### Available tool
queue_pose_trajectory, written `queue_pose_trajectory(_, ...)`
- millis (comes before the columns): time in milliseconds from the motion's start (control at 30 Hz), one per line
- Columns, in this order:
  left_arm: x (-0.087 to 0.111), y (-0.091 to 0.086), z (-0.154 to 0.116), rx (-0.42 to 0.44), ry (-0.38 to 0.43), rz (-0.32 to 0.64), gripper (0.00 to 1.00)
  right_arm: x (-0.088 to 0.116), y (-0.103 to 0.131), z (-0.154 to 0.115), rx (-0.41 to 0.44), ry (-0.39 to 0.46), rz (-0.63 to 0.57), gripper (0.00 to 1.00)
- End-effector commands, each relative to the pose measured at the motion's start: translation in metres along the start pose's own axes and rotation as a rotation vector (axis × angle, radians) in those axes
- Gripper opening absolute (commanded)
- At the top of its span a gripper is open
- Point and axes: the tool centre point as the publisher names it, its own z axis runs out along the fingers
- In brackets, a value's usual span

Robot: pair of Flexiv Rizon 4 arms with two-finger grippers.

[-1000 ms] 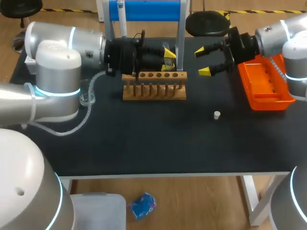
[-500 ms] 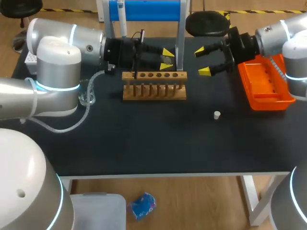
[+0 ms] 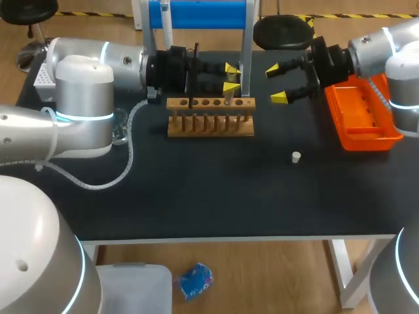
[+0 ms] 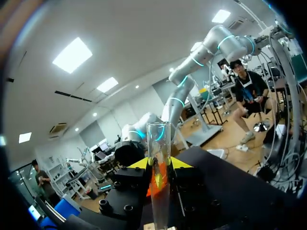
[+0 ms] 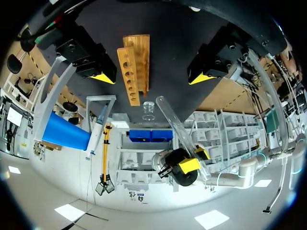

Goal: Invert the test tube, pick up the pipette, mount the tip to pipette, aspirate from beaker and dispense into the tube, eject the tip, return the pipette, and cap with the stopper.

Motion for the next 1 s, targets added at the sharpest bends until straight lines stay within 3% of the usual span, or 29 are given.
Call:
queue_pose_trajectory(33, -0.004, 0.004, 0.001, -0.013, 0.003, -0.052, 0.0, 0.0, -0.001, 0.0, 0.0, 0.001, -0.001, 1.0)
queue_pose_trajectory(200, -0.018, 0.015, 0.002, -0.09, -0.016, -0.303, 0.0, 0.0, -0.001, 0.0, 0.0, 0.001, -0.001, 1.0)
queue_pose_trajectory(300, -0.025, 0.022, -0.001, -0.127, -0.049, -0.411, 0.0, 0.0, -0.001, 0.0, 0.0, 0.001, -0.001, 1.0)
queue_pose_trajectory(400, -0.032, 0.027, -0.001, -0.147, -0.068, -0.455, 0.0, 0.0, -0.001, 0.0, 0.0, 0.001, -0.001, 1.0)
queue_pose_trajectory(600, -0.04, 0.037, 0.001, -0.16, -0.128, -0.47, 0.0, 0.0, -0.001, 0.0, 0.0, 0.001, -0.001, 1.0)
queue_pose_trajectory(667, -0.044, 0.04, -0.001, -0.134, -0.191, -0.426, 0.0, 0.0, -0.001, 0.0, 0.0, 0.001, -0.001, 1.0)
queue_pose_trajectory(1000, -0.044, 0.04, -0.001, -0.134, -0.191, -0.426, 0.0, 0.0, -0.001, 0.0, 0.0, 0.001, -0.001, 1.0)
